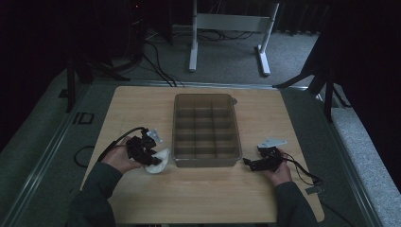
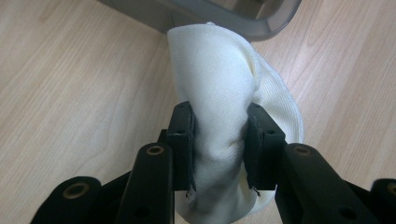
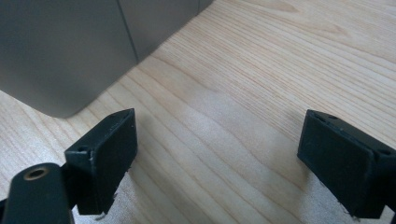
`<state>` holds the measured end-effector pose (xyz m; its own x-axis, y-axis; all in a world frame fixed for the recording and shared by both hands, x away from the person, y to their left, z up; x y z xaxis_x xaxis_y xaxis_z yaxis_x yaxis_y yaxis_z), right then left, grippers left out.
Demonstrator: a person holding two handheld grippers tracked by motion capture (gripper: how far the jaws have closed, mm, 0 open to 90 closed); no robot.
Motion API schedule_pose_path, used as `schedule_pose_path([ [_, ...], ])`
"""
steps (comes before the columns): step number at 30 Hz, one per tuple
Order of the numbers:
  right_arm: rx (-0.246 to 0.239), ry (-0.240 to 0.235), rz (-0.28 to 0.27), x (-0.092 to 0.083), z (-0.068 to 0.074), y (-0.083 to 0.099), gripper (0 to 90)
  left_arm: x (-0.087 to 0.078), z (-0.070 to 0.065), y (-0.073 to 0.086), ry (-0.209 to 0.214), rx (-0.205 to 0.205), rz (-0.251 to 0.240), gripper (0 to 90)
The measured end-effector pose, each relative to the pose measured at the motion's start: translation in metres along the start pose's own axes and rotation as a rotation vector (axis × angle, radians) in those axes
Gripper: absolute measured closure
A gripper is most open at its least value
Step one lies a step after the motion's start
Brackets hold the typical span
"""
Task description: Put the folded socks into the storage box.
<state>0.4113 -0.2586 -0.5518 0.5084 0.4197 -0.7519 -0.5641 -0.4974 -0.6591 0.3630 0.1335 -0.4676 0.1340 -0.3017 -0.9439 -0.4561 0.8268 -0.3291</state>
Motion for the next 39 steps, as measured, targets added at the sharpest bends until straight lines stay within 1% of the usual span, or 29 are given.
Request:
schedule_pose_path([
  [3, 0.000, 0.000, 0.000, 0.000, 0.000, 0.000, 11.5, -0.002, 0.000, -0.002, -0.001, 0.007, 0.000, 67.6],
  [5, 0.000, 0.000, 0.000, 0.000, 0.000, 0.000, 11.5, -0.004, 0.000, -0.003, 0.004, 0.006, -0.011, 67.6],
  [10, -0.001, 0.000, 0.000, 0.000, 0.000, 0.000, 11.5, -0.007, 0.000, -0.005, 0.000, 0.009, -0.015, 67.6],
  [11, -0.001, 0.000, 0.000, 0.000, 0.000, 0.000, 11.5, -0.009, 0.000, -0.006, -0.001, 0.016, -0.013, 67.6],
  [15, 0.000, 0.000, 0.000, 0.000, 0.000, 0.000, 11.5, -0.011, 0.000, -0.008, -0.002, 0.022, -0.012, 67.6],
  [17, 0.000, 0.000, 0.000, 0.000, 0.000, 0.000, 11.4, -0.012, 0.000, -0.009, -0.002, 0.021, -0.012, 67.6],
  [19, -0.001, 0.000, 0.000, 0.000, 0.000, 0.000, 11.4, -0.014, 0.000, -0.011, -0.002, 0.025, -0.021, 67.6],
  [24, 0.000, 0.000, 0.000, 0.000, 0.000, 0.000, 11.4, -0.016, 0.000, -0.012, -0.004, 0.029, -0.021, 67.6],
  [31, 0.000, 0.000, 0.000, 0.000, 0.000, 0.000, 11.4, -0.020, -0.001, -0.022, -0.006, 0.046, -0.031, 67.6],
  [33, 0.002, 0.000, -0.001, 0.000, 0.000, 0.000, 11.5, -0.021, -0.001, -0.025, -0.003, 0.049, -0.041, 67.6],
  [34, 0.003, 0.000, -0.001, 0.000, 0.000, 0.000, 11.5, -0.021, -0.001, -0.026, -0.004, 0.056, -0.036, 67.6],
  [36, 0.001, 0.000, -0.001, 0.000, 0.000, 0.000, 11.5, -0.021, -0.002, -0.028, -0.002, 0.056, -0.036, 67.6],
  [39, 0.002, 0.000, -0.001, 0.000, 0.000, 0.000, 11.4, -0.022, -0.002, -0.032, -0.004, 0.065, -0.035, 67.6],
])
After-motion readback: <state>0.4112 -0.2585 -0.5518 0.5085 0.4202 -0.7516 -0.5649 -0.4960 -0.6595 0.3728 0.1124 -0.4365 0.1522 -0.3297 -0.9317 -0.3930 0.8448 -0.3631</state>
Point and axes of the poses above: each handheld gripper's, and its own axes: x roughly forward along the jaws, y roughly out of its underside, z roughly to its left, the point moved 7 cm from there along x, roughly forward along the jaws, and after that the axes turned 5 degrees about z, right-handed, at the moved point
